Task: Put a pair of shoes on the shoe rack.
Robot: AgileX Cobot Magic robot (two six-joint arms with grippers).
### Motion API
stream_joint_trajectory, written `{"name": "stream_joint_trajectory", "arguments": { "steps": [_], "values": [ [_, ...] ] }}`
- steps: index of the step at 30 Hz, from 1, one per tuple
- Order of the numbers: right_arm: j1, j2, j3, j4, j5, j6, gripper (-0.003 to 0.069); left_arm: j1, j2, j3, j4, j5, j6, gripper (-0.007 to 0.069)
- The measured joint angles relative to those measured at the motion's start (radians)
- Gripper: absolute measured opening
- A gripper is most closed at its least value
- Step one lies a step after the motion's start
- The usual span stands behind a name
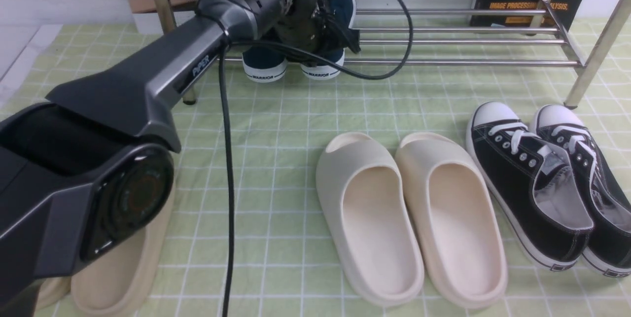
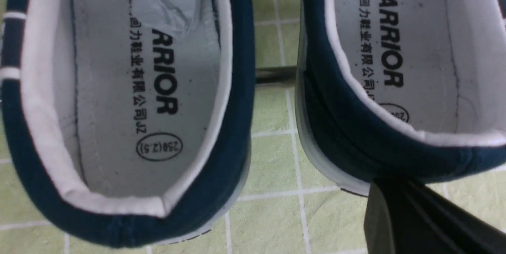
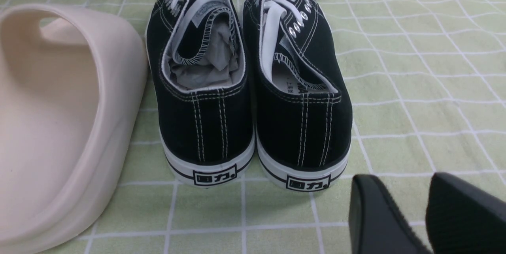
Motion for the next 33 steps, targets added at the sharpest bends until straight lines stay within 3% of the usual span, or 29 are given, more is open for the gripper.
{"name": "stream_joint_trajectory", "arguments": {
  "steps": [9, 17, 26, 33],
  "values": [
    [0.0, 0.0, 0.0, 0.0, 0.0, 0.0, 0.0239, 0.002, -0.093, 0.001, 0.02, 0.11, 0.015, -0.0013],
    [0.0, 0.0, 0.0, 0.0, 0.0, 0.0, 0.0239, 0.002, -0.368, 0.001, 0.026, 0.348, 0.151, -0.0013],
    [0.0, 0.0, 0.0, 0.0, 0.0, 0.0, 0.0239, 0.002, -0.722, 0.021, 0.009, 0.364, 0.174, -0.0013],
    [0.0, 0.0, 0.0, 0.0, 0.0, 0.0, 0.0239, 0.002, -1.194, 0.37, -0.005, 0.364, 0.142, -0.0013]
  ]
}}
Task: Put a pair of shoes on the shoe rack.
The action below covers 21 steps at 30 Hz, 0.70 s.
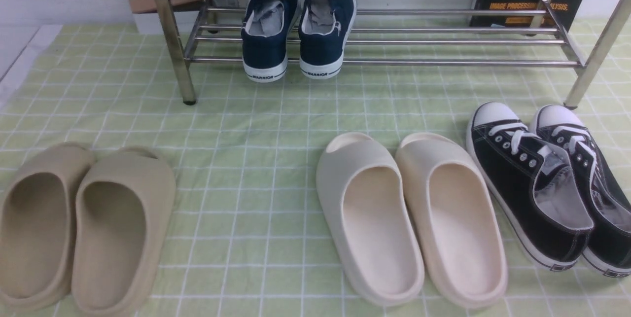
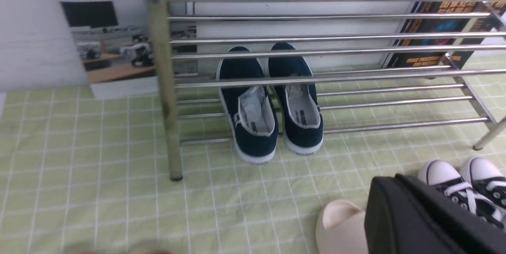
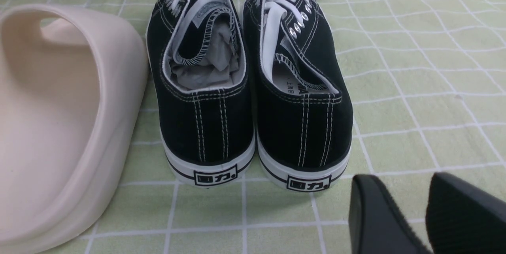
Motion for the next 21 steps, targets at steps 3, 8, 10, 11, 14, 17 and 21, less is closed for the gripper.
{"name": "stream_joint_trajectory", "arguments": {
  "steps": [3, 8, 10, 11, 14, 17, 21],
  "values": [
    [0.0, 0.0, 0.0, 0.0, 0.0, 0.0, 0.0239, 0.0, -0.186, 0.221, 0.002, 0.0, -0.039, -0.0013],
    [0.0, 0.0, 0.0, 0.0, 0.0, 0.0, 0.0239, 0.0, -0.452, 0.595, 0.033, -0.037, -0.152, -0.0013],
    [0.0, 0.0, 0.0, 0.0, 0.0, 0.0, 0.0239, 0.0, -0.551, 0.734, 0.041, -0.095, -0.199, -0.0013],
    [0.0, 0.0, 0.0, 0.0, 0.0, 0.0, 0.0239, 0.0, -0.619, 0.827, 0.042, -0.138, -0.224, -0.0013],
    [0.0, 0.0, 0.0, 0.0, 0.0, 0.0, 0.0239, 0.0, -0.732, 0.97, 0.058, -0.202, -0.275, -0.0013],
    [0.0, 0.0, 0.0, 0.0, 0.0, 0.0, 0.0239, 0.0, -0.779, 1.027, 0.073, -0.222, -0.302, -0.0013],
    [0.0, 0.0, 0.0, 0.0, 0.0, 0.0, 0.0239, 0.0, -0.781, 1.06, 0.067, -0.241, -0.357, -0.0013]
  ]
}}
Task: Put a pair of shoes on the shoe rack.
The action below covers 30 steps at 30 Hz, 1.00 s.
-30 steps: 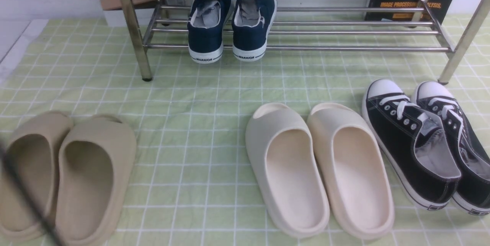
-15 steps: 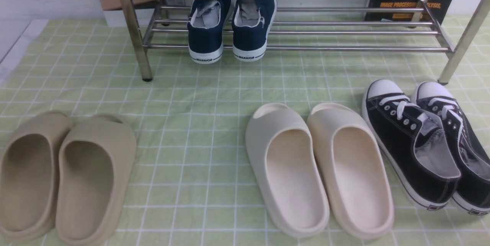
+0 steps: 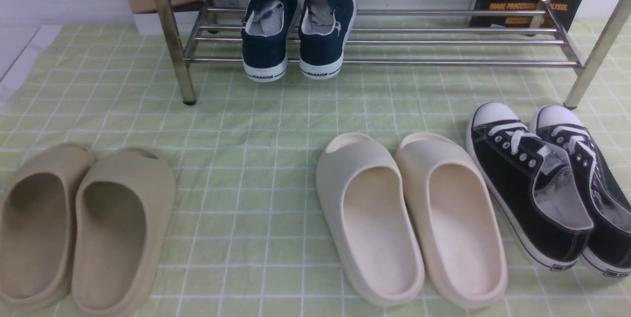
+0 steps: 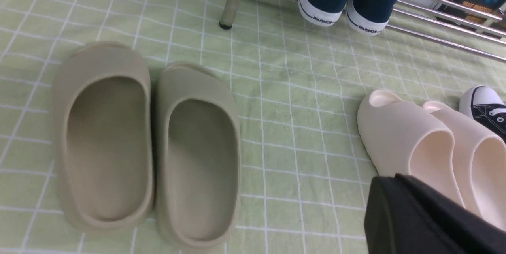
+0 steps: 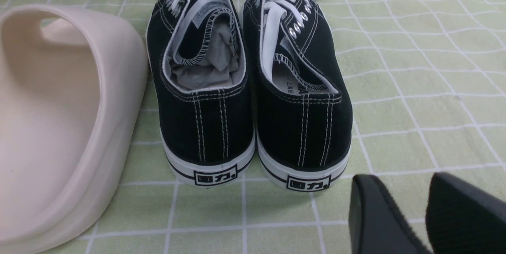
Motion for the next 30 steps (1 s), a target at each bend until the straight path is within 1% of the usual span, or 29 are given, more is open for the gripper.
{"name": "stream_joint_trajectory", "arguments": {
  "steps": [2, 5, 11, 15, 16, 17, 18, 19, 20, 21, 24, 25, 26, 27, 30],
  "values": [
    [0.0, 0.0, 0.0, 0.0, 0.0, 0.0, 0.0239, 0.0, 0.0, 0.028, -0.008, -0.048, -0.033, -0.0013],
    [0.0, 0.0, 0.0, 0.0, 0.0, 0.0, 0.0239, 0.0, 0.0, 0.053, -0.012, -0.101, -0.029, -0.0013],
    [0.0, 0.0, 0.0, 0.0, 0.0, 0.0, 0.0242, 0.0, 0.0, 0.131, -0.01, -0.222, 0.024, -0.0013],
    [0.0, 0.0, 0.0, 0.0, 0.0, 0.0, 0.0242, 0.012, -0.017, 0.25, 0.022, -0.369, 0.033, -0.0013],
    [0.0, 0.0, 0.0, 0.0, 0.0, 0.0, 0.0242, 0.014, -0.019, 0.258, 0.022, -0.378, 0.033, -0.0013],
    [0.0, 0.0, 0.0, 0.0, 0.0, 0.0, 0.0244, 0.051, -0.041, 0.318, 0.018, -0.462, 0.034, -0.0013],
    [0.0, 0.0, 0.0, 0.0, 0.0, 0.0, 0.0244, 0.056, -0.043, 0.334, 0.017, -0.472, 0.035, -0.0013],
    [0.0, 0.0, 0.0, 0.0, 0.0, 0.0, 0.0244, 0.106, -0.064, 0.398, -0.009, -0.559, 0.049, -0.0013],
    [0.0, 0.0, 0.0, 0.0, 0.0, 0.0, 0.0244, 0.113, -0.067, 0.406, -0.019, -0.571, 0.052, -0.0013],
    [0.0, 0.0, 0.0, 0.0, 0.0, 0.0, 0.0244, 0.172, -0.091, 0.464, -0.056, -0.654, 0.083, -0.0013],
    [0.0, 0.0, 0.0, 0.0, 0.0, 0.0, 0.0244, 0.282, -0.144, 0.596, -0.126, -0.832, 0.186, -0.0013],
    [0.0, 0.0, 0.0, 0.0, 0.0, 0.0, 0.0244, 0.296, -0.152, 0.611, -0.13, -0.85, 0.193, -0.0013],
    [0.0, 0.0, 0.0, 0.0, 0.0, 0.0, 0.0244, 0.344, -0.186, 0.659, -0.142, -0.897, 0.24, -0.0013],
    [0.0, 0.0, 0.0, 0.0, 0.0, 0.0, 0.0244, 0.371, -0.209, 0.688, -0.146, -0.916, 0.264, -0.0013],
    [0.0, 0.0, 0.0, 0.0, 0.0, 0.0, 0.0244, 0.431, -0.276, 0.755, -0.155, -0.911, 0.305, -0.0013]
  ]
}}
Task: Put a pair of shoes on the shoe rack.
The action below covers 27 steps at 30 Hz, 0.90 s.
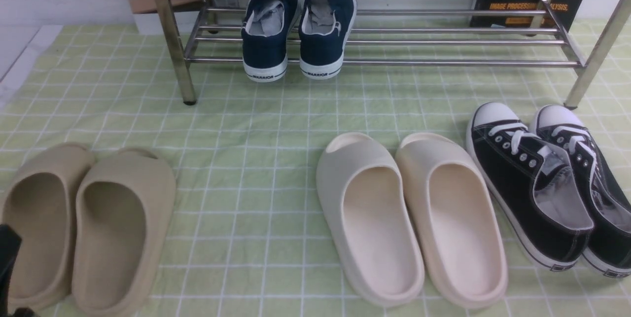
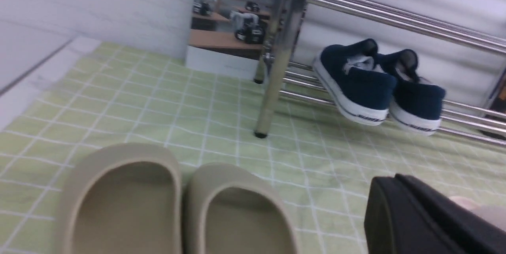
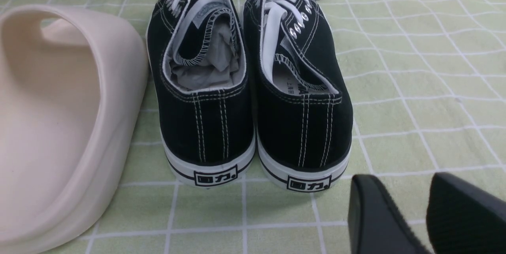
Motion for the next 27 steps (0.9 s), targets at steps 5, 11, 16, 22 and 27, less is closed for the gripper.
{"name": "stream_joint_trajectory", "arguments": {
  "steps": [5, 11, 16, 22, 27],
  "values": [
    [0.0, 0.0, 0.0, 0.0, 0.0, 0.0, 0.0244, 0.06, -0.071, 0.068, -0.024, 0.108, 0.006, -0.0013],
    [0.0, 0.0, 0.0, 0.0, 0.0, 0.0, 0.0244, 0.067, -0.073, 0.088, -0.028, 0.187, -0.002, -0.0013],
    [0.0, 0.0, 0.0, 0.0, 0.0, 0.0, 0.0244, 0.062, -0.073, 0.088, -0.026, 0.254, -0.006, -0.0013],
    [0.0, 0.0, 0.0, 0.0, 0.0, 0.0, 0.0244, 0.002, -0.073, 0.088, -0.027, 0.279, -0.005, -0.0013],
    [0.0, 0.0, 0.0, 0.0, 0.0, 0.0, 0.0244, -0.003, -0.073, 0.088, -0.028, 0.28, -0.005, -0.0013]
  ]
}}
